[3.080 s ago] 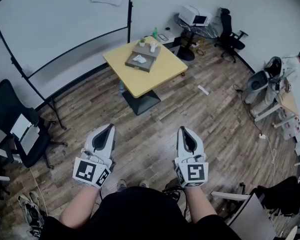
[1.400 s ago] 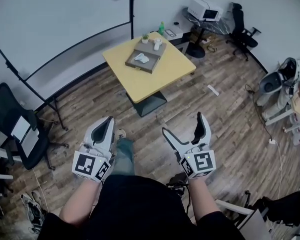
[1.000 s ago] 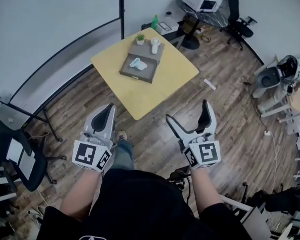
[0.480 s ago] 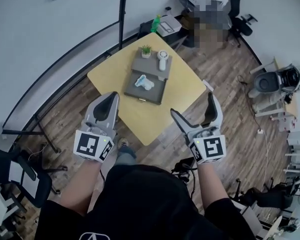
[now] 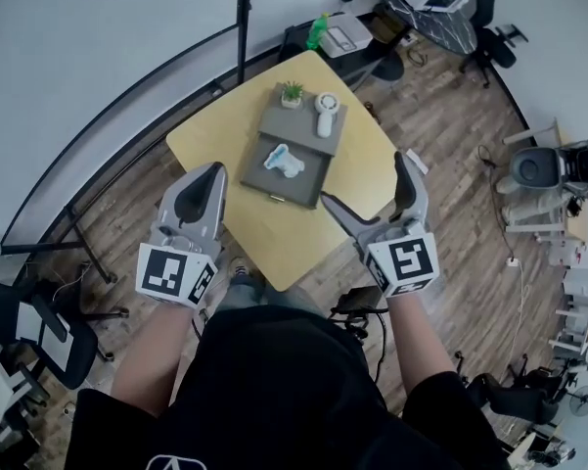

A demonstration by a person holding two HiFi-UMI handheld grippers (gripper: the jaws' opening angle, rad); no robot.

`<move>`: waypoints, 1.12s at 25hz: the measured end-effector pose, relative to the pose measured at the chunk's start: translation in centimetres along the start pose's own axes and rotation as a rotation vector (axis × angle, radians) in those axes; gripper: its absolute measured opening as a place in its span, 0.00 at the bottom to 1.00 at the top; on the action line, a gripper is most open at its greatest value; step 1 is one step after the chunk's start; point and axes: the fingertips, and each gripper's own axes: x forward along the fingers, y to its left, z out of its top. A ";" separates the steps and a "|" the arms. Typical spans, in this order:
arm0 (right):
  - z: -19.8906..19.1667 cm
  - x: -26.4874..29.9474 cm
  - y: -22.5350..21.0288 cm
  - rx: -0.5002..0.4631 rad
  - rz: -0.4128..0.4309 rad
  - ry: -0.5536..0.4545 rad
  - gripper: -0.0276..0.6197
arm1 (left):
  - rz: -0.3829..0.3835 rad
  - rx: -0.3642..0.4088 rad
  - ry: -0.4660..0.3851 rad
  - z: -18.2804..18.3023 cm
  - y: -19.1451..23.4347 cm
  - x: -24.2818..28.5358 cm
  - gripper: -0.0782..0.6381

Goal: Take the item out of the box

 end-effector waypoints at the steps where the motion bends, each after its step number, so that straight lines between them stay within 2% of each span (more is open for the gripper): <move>1: -0.2 0.7 -0.2 -0.004 0.019 0.015 0.96 | 0.008 -0.002 0.004 0.0 -0.1 0.3 0.11; 9: -4.4 7.7 -0.6 -0.080 0.191 0.164 0.95 | 0.050 -0.010 0.042 -1.9 -0.1 1.7 0.11; 18: -11.5 15.5 2.6 -0.158 0.405 0.397 0.95 | 0.111 -0.043 0.094 -5.8 1.5 1.1 0.11; 23: -15.9 18.2 4.1 -0.172 0.476 0.516 0.90 | 0.141 -0.076 0.125 -7.4 2.1 0.1 0.11; 28: -21.0 20.0 6.0 -0.198 0.548 0.665 0.90 | 0.167 -0.100 0.154 -9.0 2.6 -0.9 0.11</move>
